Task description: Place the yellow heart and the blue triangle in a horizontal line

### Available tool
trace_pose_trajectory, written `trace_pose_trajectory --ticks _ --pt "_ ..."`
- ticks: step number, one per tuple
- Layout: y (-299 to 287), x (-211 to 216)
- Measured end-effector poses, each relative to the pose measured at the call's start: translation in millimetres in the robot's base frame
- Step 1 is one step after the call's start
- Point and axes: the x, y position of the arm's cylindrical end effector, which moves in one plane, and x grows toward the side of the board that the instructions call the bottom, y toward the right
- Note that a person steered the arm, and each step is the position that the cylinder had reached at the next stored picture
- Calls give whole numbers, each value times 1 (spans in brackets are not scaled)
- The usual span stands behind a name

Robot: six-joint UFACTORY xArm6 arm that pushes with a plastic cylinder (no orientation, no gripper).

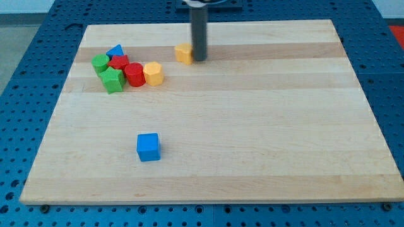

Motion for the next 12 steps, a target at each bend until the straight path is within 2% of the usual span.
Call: trace_pose_trajectory --ticks 2,4,5,7,9,11,12 --pt "-72 -6" --pt "-48 -39" --pt "-65 -65" --pt "-128 -61" --pt "-153 -46" --pt "-151 -74" --pt "-118 -73"
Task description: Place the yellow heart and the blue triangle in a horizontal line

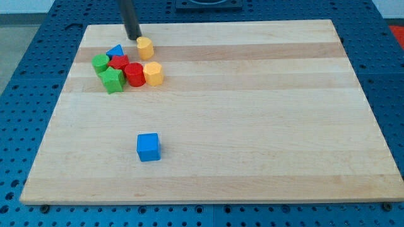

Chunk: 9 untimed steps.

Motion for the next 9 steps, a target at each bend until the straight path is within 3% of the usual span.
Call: trace_pose_trajectory --ticks 2,4,5,6,7,8,9 --pt "-21 36" --pt "-33 30" --pt "13 -13" --pt "93 -23" --pt "176 24" --pt "212 114" --pt "206 198"
